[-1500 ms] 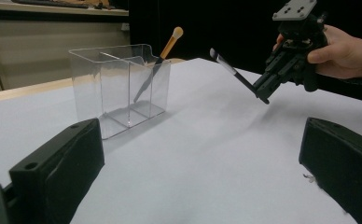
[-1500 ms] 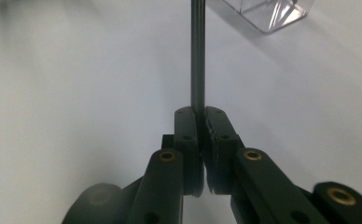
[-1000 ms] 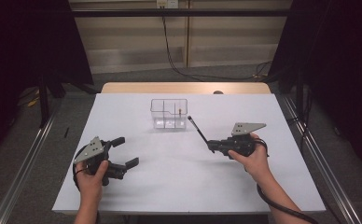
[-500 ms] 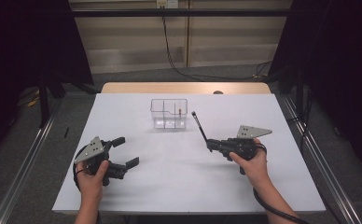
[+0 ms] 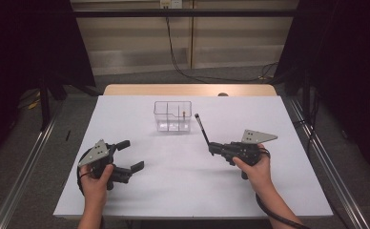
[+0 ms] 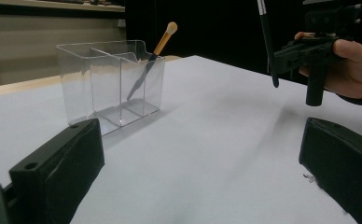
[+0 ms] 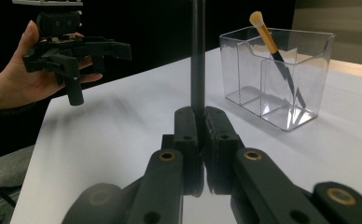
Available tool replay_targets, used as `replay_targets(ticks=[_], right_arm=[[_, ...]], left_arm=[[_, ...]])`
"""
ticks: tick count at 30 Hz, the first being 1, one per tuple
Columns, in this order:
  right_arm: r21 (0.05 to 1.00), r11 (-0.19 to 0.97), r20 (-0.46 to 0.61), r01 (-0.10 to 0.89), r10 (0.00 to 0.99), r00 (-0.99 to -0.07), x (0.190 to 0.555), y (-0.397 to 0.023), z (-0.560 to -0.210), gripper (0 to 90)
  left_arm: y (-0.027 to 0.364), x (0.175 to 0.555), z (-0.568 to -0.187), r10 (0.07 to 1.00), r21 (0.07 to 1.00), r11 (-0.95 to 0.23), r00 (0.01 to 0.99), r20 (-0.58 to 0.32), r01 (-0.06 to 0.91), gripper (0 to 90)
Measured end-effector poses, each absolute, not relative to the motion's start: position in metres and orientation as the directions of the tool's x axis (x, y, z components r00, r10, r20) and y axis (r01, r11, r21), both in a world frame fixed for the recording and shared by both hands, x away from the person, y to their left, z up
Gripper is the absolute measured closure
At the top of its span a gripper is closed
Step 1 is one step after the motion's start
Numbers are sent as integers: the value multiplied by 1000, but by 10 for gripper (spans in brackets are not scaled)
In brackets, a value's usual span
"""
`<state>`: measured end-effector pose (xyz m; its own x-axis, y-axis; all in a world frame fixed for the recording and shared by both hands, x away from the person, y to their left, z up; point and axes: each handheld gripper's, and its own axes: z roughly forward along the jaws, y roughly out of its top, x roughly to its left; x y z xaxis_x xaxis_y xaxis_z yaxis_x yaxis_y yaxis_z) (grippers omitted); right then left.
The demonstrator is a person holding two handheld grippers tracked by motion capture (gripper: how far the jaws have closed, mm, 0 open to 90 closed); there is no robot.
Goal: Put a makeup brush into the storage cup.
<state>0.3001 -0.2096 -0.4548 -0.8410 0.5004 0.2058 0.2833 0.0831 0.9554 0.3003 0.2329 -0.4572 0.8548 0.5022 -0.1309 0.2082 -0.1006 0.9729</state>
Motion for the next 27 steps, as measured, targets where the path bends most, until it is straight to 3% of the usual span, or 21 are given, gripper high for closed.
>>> replay_targets(ticks=[27], right_arm=[[958,67,219,280,463,-859,293,-205,-459,850]], left_arm=[[213,303,-451,476,969,-68,861,-177,237,0]])
